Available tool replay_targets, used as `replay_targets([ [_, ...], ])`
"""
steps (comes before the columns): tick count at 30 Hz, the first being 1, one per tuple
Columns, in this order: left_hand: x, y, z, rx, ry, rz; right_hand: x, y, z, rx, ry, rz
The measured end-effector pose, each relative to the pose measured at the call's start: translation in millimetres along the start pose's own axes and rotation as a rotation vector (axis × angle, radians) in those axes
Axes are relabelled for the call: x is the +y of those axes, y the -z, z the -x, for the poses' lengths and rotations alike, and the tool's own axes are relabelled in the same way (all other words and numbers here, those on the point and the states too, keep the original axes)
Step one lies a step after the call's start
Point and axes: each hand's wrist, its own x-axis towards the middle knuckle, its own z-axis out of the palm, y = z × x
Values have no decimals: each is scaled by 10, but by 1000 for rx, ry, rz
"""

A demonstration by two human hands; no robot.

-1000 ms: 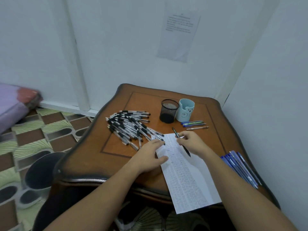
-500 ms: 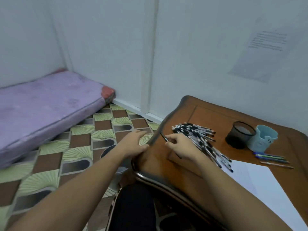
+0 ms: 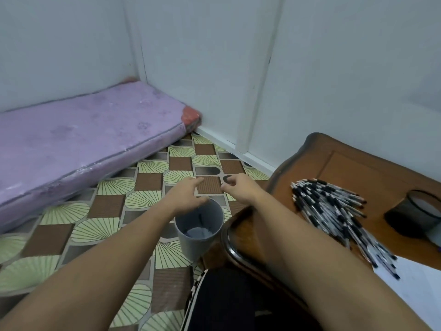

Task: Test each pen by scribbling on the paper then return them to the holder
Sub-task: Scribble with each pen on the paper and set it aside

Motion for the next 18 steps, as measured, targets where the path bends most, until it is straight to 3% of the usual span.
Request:
replay_targets([
  [10, 667, -197, -64, 29, -188, -36, 674, 501, 753, 198, 106, -61],
  [18, 1893, -798, 48, -37, -457, -31, 1575, 1100, 1757, 371, -21, -69],
])
